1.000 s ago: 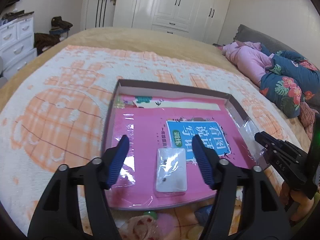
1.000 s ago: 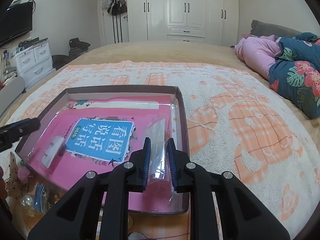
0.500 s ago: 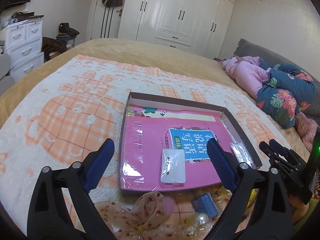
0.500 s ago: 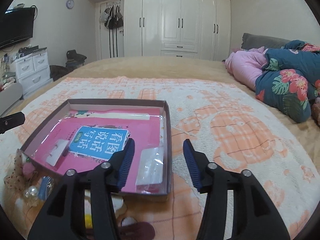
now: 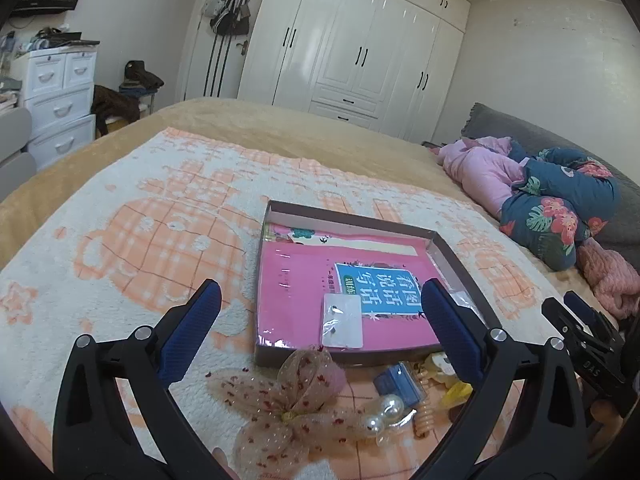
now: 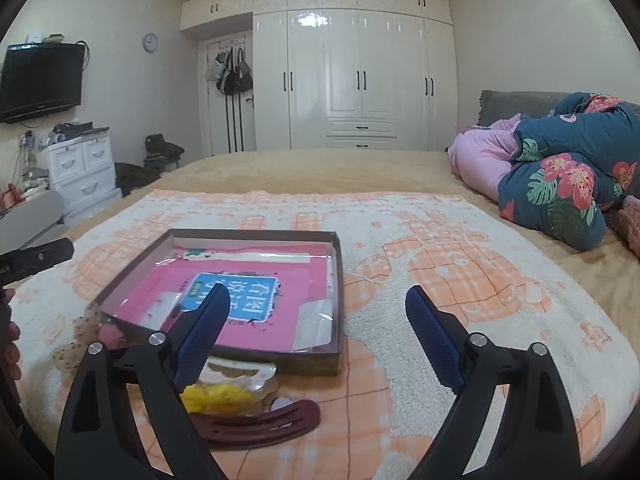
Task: Organize jewelry
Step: 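Withdraw both grippers from the tray toward the remaining accessories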
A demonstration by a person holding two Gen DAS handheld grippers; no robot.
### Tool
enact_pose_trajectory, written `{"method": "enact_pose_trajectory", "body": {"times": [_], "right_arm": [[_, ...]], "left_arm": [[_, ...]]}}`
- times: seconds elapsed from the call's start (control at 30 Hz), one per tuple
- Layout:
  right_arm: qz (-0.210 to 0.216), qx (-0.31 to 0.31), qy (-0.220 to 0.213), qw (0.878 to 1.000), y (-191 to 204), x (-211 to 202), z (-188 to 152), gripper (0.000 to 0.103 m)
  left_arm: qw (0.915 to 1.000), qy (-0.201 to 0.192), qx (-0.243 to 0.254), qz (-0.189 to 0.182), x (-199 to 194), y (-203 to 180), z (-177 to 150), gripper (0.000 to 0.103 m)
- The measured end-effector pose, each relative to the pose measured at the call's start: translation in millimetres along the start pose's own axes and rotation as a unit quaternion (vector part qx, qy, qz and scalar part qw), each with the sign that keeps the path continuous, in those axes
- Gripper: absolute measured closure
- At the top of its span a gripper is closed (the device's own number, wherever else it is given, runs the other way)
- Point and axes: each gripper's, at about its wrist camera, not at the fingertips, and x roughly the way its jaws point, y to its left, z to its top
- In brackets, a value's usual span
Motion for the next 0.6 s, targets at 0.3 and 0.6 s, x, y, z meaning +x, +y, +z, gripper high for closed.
{"method": "enact_pose_trajectory", "body": {"times": [0.3, 0.6], "right_arm": [[0.017, 0.000, 0.009, 1.000, 7, -18, -9, 0.010], [0.046, -0.017, 0.019, 0.999, 25, -26, -18, 0.010]], "left_arm": [[1.0000, -0.005, 0.000, -0.003, -16, 3, -8, 0.011], [0.9999, -0.002, 0.011, -0.003, -27, 5, -17, 0.011]]}}
